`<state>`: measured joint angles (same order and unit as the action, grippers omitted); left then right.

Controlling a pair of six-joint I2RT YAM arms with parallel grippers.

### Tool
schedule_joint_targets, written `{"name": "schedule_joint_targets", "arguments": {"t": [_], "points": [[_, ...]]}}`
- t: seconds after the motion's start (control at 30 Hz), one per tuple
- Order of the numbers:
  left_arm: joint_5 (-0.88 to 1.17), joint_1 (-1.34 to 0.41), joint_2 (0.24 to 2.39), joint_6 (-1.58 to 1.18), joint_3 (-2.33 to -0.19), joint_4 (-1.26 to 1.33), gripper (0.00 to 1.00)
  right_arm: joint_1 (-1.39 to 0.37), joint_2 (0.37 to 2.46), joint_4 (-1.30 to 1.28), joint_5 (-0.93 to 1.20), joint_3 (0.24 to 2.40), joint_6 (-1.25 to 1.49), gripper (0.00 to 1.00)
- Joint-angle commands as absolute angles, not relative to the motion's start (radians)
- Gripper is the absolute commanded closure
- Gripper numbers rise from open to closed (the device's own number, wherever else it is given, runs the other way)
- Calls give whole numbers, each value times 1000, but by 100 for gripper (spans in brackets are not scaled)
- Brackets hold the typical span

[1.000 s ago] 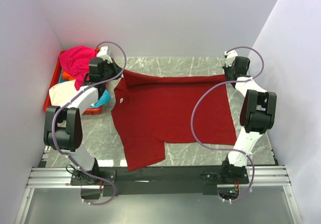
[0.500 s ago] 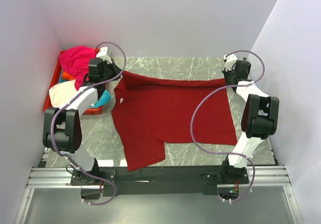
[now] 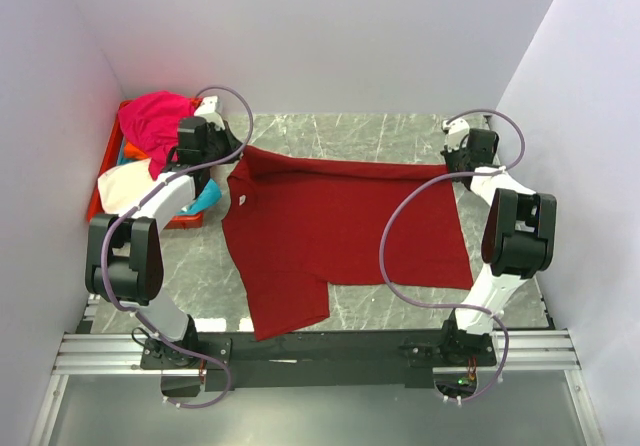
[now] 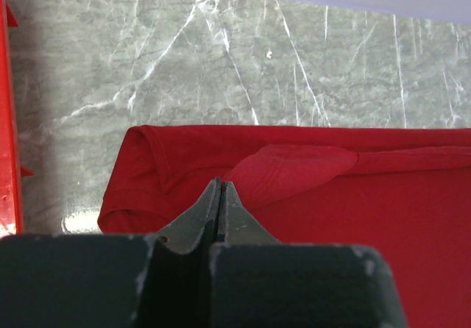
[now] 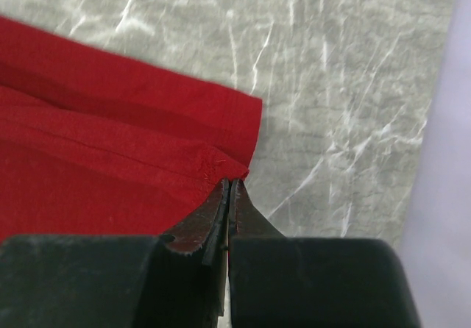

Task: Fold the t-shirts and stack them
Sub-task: Fold the tshirt

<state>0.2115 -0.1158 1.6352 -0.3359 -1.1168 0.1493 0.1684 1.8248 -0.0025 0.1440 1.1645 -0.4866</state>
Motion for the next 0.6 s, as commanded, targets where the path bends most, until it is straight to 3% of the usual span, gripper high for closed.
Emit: {"name": "schedule_joint_targets", "arguments": {"t": [0.0, 0.03, 0.13, 0.17, 0.2, 0.27, 0.3, 0.33, 0.37, 0.57], "points": [[210, -118, 1589, -307, -1143, 143, 100, 184, 1749, -15, 169, 1154, -528, 100], [222, -118, 1589, -304, -1144, 115, 100, 186, 1747, -29, 184, 1149, -537, 100], [235, -118, 1574, -296, -1129, 56, 99, 189, 1717, -75, 193, 1129, -578, 74], [251, -118, 1566, -292, -1126, 34, 95, 196, 1689, -75, 193, 1120, -581, 55], [262, -118, 1563, -288, -1120, 11, 91, 204, 1674, -71, 195, 1109, -583, 45], [287, -118, 1545, -279, -1117, -70, 70, 222, 1626, -67, 215, 1088, -580, 33], [299, -118, 1531, -275, -1108, -89, 62, 227, 1612, -72, 225, 1083, -584, 30], [314, -120, 1493, -259, -1097, -98, 48, 230, 1592, -80, 236, 1080, -586, 27], [321, -120, 1468, -259, -1086, -110, 42, 232, 1585, -90, 245, 1074, -587, 27], [330, -120, 1292, -245, -999, -77, 34, 232, 1562, -176, 383, 1069, -606, 26]]}}
